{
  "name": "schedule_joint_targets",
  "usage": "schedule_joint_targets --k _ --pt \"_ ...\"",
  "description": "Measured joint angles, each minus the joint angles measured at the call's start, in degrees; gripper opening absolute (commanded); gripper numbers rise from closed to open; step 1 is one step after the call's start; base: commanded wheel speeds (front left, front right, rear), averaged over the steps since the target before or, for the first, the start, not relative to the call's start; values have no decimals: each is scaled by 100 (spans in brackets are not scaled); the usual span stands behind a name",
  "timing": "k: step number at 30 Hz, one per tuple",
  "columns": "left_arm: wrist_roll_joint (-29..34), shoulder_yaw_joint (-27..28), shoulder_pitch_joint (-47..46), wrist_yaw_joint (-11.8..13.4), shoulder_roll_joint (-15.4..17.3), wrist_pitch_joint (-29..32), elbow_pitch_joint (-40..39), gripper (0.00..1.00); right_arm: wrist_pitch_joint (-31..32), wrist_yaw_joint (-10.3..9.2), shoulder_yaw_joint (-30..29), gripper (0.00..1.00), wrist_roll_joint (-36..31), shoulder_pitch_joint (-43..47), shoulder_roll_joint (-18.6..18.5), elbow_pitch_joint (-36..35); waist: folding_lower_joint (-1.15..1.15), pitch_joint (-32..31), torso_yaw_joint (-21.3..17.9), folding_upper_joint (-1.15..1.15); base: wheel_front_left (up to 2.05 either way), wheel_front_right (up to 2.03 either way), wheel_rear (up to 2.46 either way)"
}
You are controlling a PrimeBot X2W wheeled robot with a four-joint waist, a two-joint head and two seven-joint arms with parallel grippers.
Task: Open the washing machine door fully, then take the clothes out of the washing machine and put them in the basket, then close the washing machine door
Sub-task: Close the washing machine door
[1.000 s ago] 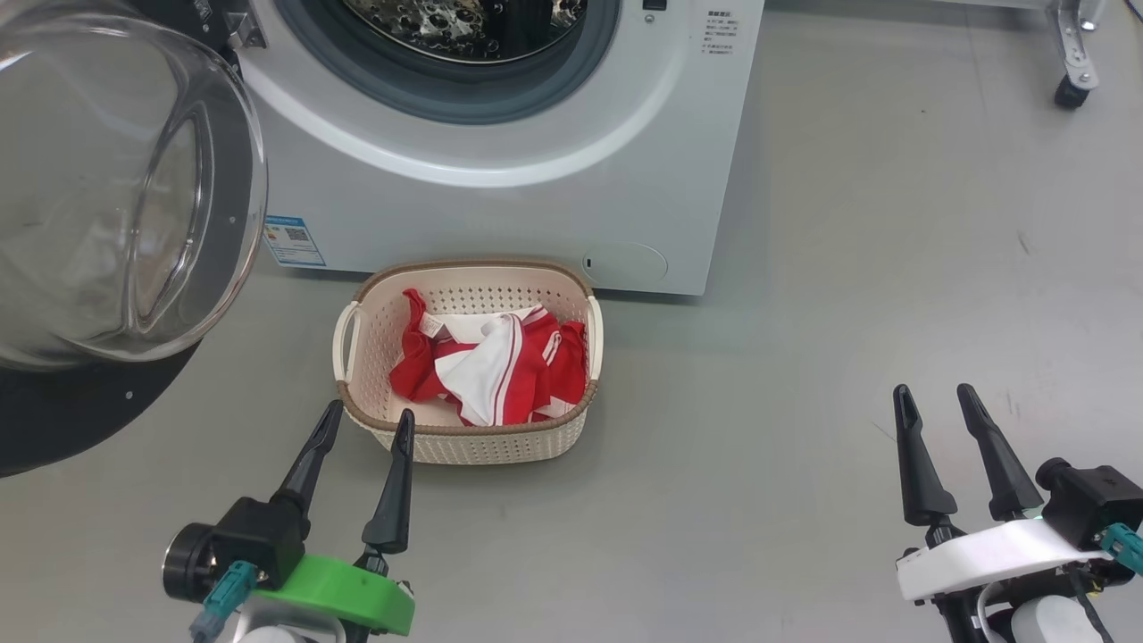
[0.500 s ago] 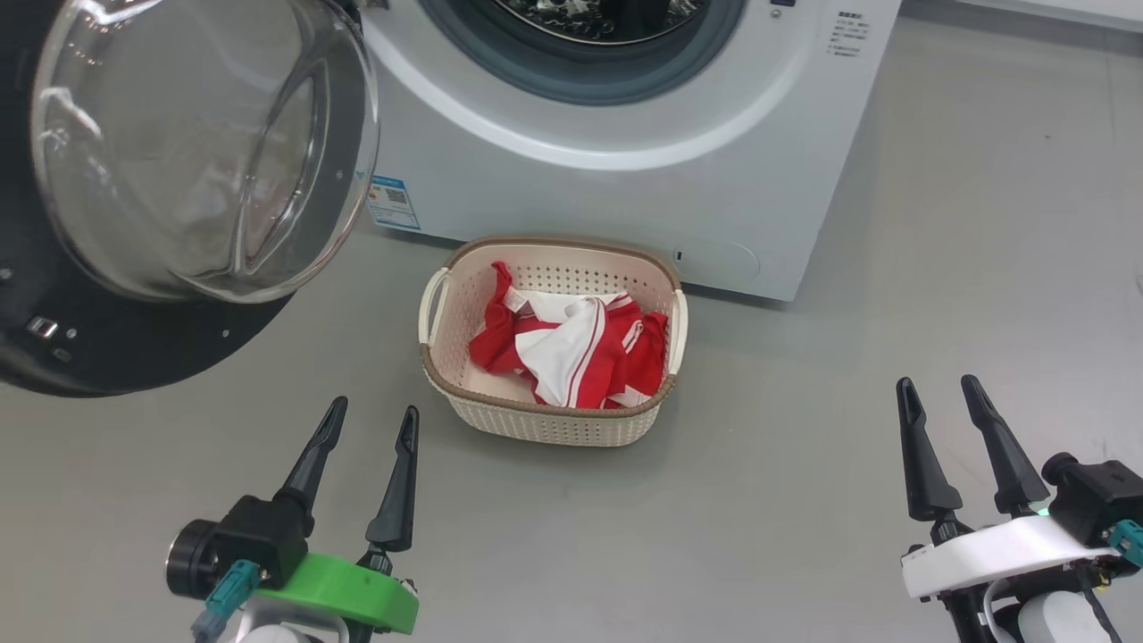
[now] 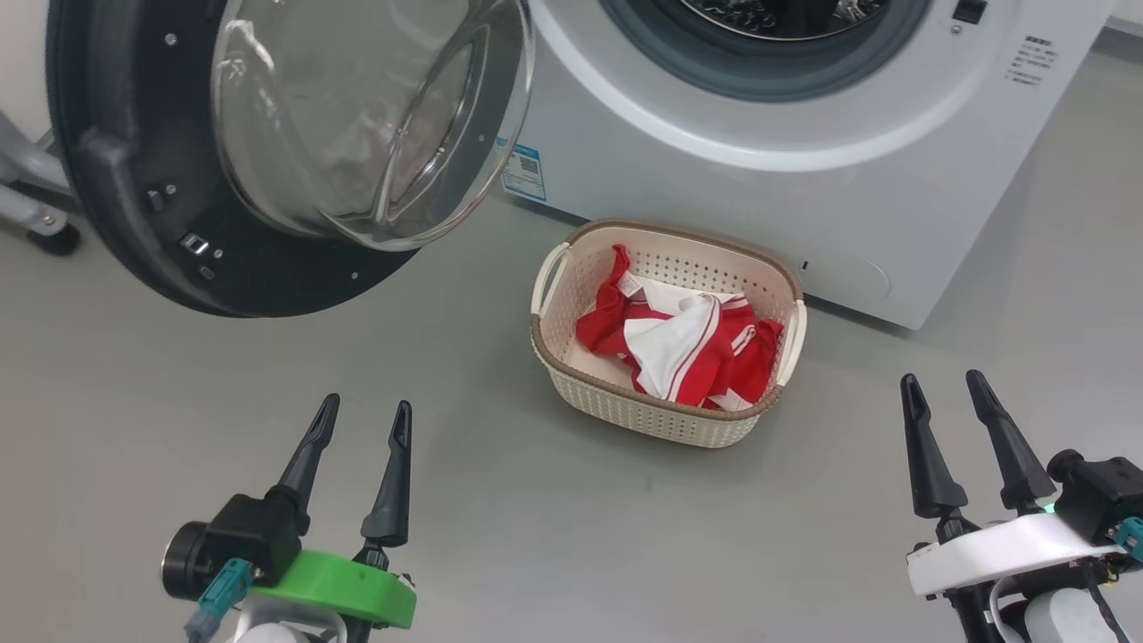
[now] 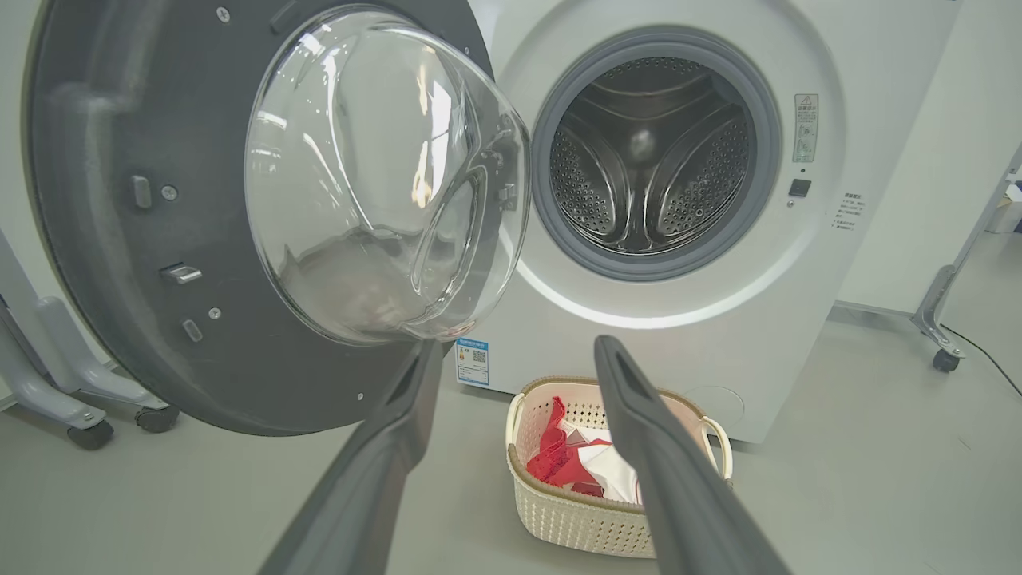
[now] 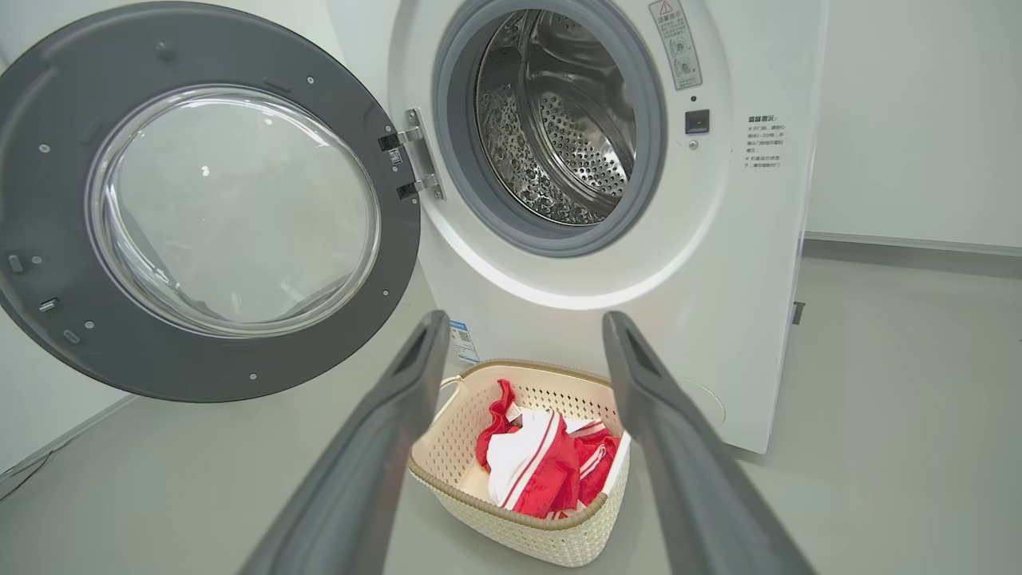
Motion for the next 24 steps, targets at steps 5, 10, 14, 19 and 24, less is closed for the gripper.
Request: schedule_joint_targets --k 5,10,14,19,24 --pt "-8 112 1 79 -3 0 -31 100 57 42 115 100 -16 -29 -5 -4 0 16 353 0 0 0 0" --pt "-13 363 15 166 -1 -1 -141 100 153 51 366 100 -74 -281 5 -11 0 43 573 0 0 0 0" --pt "-15 414 24 189 -2 -1 -203 100 210 70 436 100 -74 -352 3 -4 0 65 617 0 0 0 0" --pt "-15 452 131 216 -3 -1 -264 100 255 94 511 100 -74 -398 3 19 0 84 632 0 0 0 0" --pt "-15 472 196 223 -3 -1 -334 100 261 99 553 100 -74 -485 2 53 0 101 640 0 0 0 0"
